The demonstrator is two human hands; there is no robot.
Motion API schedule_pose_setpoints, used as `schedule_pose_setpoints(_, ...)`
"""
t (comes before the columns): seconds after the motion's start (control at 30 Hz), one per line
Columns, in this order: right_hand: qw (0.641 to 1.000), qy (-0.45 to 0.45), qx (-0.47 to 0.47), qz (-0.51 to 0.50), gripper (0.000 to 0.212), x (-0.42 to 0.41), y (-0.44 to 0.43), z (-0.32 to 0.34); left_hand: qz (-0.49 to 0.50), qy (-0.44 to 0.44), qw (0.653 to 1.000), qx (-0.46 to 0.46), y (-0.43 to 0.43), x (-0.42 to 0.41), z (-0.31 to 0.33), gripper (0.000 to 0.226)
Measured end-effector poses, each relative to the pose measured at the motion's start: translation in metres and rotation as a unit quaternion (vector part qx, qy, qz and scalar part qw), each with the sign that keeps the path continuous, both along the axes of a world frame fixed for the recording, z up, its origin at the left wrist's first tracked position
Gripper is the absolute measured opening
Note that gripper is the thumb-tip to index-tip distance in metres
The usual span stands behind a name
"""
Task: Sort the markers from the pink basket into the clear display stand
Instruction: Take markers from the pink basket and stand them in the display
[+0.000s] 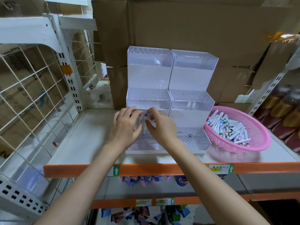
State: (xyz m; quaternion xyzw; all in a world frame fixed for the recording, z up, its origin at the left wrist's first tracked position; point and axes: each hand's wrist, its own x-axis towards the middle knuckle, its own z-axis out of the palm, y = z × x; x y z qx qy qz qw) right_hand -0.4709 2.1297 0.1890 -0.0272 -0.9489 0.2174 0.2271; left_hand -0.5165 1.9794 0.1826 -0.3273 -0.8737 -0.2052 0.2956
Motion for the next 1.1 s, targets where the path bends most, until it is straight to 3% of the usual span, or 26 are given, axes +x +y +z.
schedule_pose_setpoints(0.13,0.999,-0.029,0.029,-0.012,0.035,0.015,0.021,0.003,-0.032,0.025,0.999,-0.011,0.028,0.006,0.01,0.037)
schedule_pose_setpoints(0.37,0.981,0.013,0.145,-0.131,0.037,0.054,0.084,0.001,-0.043,-0.016,0.998,-0.031,0.102,0.033,0.006,0.039)
schedule_pose_setpoints(0.63,0.962,-0.018,0.142,-0.233,0.035,0.1,0.168,-0.013,-0.129,-0.051,0.986,-0.091,0.191,0.066,-0.011,0.04)
schedule_pose_setpoints(0.87,0.955,-0.087,0.114,-0.259,0.037,0.122,0.232,-0.007,-0.207,-0.062,0.97,-0.108,0.261,0.078,-0.007,0.038)
schedule_pose_setpoints(1.1,0.937,-0.168,0.116,-0.285,0.037,0.119,0.284,-0.007,-0.156,-0.12,0.965,-0.171,0.316,0.066,-0.001,0.026)
